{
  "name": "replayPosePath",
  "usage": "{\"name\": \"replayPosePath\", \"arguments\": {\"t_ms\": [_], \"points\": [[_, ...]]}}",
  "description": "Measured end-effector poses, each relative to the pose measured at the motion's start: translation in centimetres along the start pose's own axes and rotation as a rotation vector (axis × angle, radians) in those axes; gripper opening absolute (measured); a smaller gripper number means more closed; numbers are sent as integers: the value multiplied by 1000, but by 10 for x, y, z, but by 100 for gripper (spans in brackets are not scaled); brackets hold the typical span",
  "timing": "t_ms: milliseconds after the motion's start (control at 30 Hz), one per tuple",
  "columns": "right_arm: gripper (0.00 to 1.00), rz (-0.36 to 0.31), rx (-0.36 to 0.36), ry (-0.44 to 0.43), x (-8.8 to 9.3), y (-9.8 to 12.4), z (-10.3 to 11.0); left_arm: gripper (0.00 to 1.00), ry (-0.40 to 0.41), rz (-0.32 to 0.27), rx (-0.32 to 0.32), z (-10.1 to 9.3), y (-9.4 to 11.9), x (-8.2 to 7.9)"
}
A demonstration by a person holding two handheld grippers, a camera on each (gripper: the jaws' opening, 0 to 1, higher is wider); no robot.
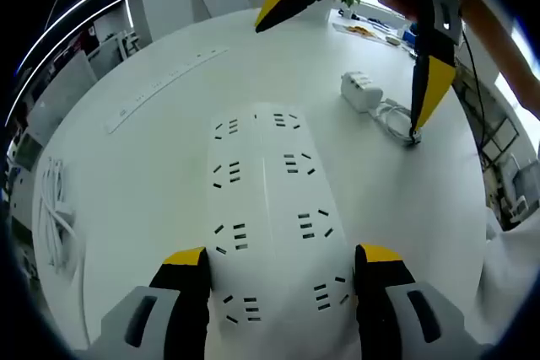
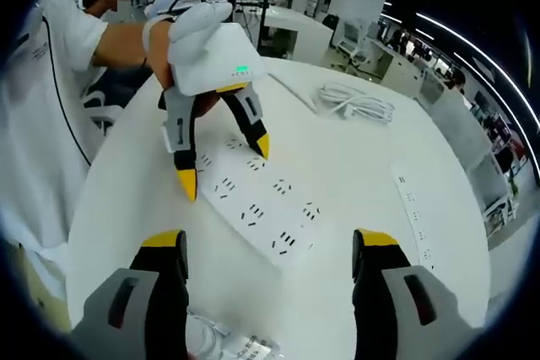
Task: Straighten the power strip on the desk, plug the charger into it
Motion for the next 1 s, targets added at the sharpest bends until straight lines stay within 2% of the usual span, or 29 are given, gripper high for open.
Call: {"name": "replayPosePath", "arguments": {"t_ms": [67,233,333,367,400,500,767,800,867,1000], "points": [[78,14,-21,11,-2,-7,3,71,0,2,-2,0,0,0],[73,-36,-77,-20,-9,-14,9,71,-2,-4,0,2,-1,-1],[72,-26,-63,-20,-9,-19,-2,71,-2,-1,-2,6,-2,-2],[74,-13,-58,-22,-8,-20,-4,71,-1,1,-2,6,-2,-2],[74,34,-47,-11,-3,-22,-2,71,0,2,-3,6,-2,-2],[75,130,-34,66,9,-25,-9,71,-1,3,-5,5,-2,-1],[77,129,-59,93,6,-40,1,72,-13,1,-20,4,-2,0],[77,176,-77,123,13,-42,5,72,-14,-1,-20,4,-2,-1],[77,224,-95,173,19,-44,9,72,-14,-2,-21,4,-2,0],[76,255,-122,216,21,-49,13,72,-13,2,-21,2,-1,1]]}}
Point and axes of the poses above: the point that each gripper's makers call its tool centre point, and the gripper's own axes: y roughly backward along the fingers, z roughly to its left, x roughly out of its underside, the point moved 1 cm from there along y, roughly backward along the fingers, and after that the axes turned 3 degrees about x, right-handed, at the moved point
